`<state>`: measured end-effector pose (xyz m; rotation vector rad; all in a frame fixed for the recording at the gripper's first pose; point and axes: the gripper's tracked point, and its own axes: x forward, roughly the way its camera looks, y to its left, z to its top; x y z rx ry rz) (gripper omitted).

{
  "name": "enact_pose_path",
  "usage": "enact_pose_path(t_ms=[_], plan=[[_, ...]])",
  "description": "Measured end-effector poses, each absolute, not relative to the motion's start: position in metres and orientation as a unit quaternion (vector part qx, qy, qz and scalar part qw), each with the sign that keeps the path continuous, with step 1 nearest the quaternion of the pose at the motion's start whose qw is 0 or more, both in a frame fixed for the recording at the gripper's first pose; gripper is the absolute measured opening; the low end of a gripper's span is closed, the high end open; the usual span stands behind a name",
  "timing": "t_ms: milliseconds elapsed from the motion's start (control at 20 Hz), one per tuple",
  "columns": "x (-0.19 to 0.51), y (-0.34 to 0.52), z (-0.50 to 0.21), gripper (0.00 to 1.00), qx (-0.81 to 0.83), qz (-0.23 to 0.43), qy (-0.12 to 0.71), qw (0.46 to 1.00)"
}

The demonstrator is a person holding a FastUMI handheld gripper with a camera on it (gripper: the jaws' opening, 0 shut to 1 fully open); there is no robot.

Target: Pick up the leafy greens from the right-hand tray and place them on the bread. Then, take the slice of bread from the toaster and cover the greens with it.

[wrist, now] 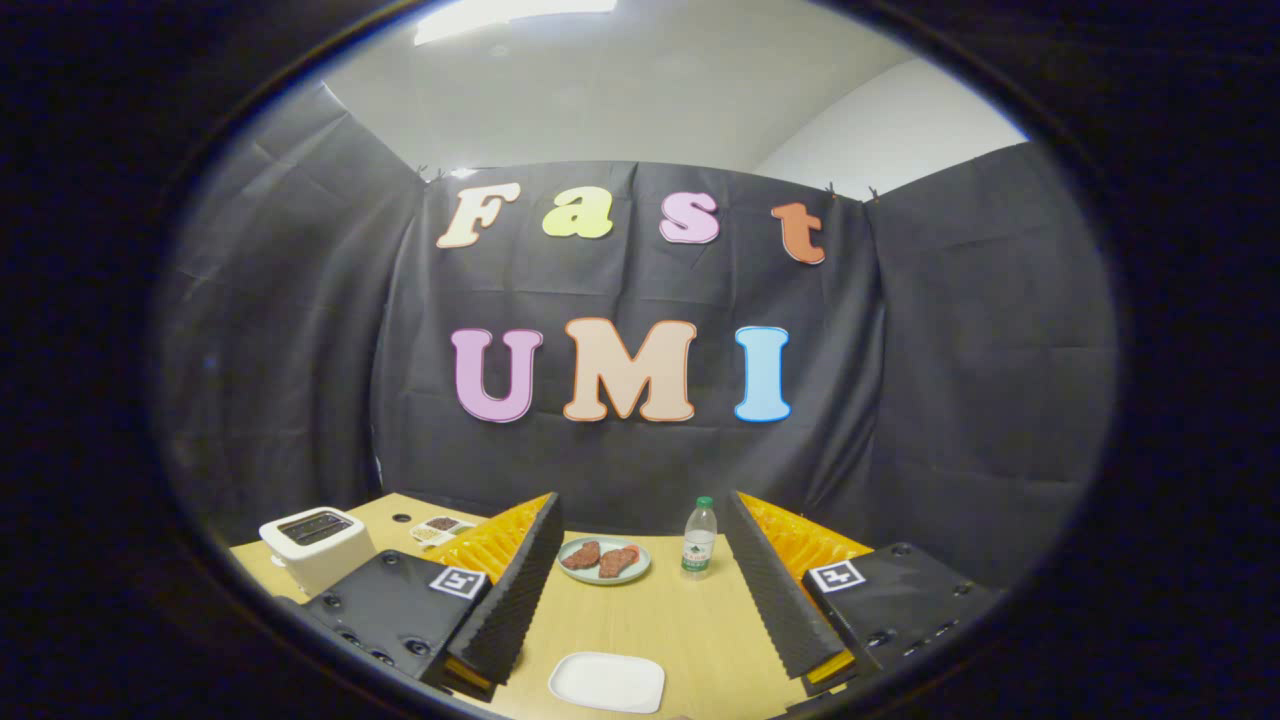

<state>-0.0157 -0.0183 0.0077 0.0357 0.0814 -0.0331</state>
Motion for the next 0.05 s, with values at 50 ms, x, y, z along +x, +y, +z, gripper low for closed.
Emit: enact_pose_path(t_ms=[50], plan=[[-0.0154,-0.0185,0.0077,1.0,0.016,-0.016,0.042,0.999]])
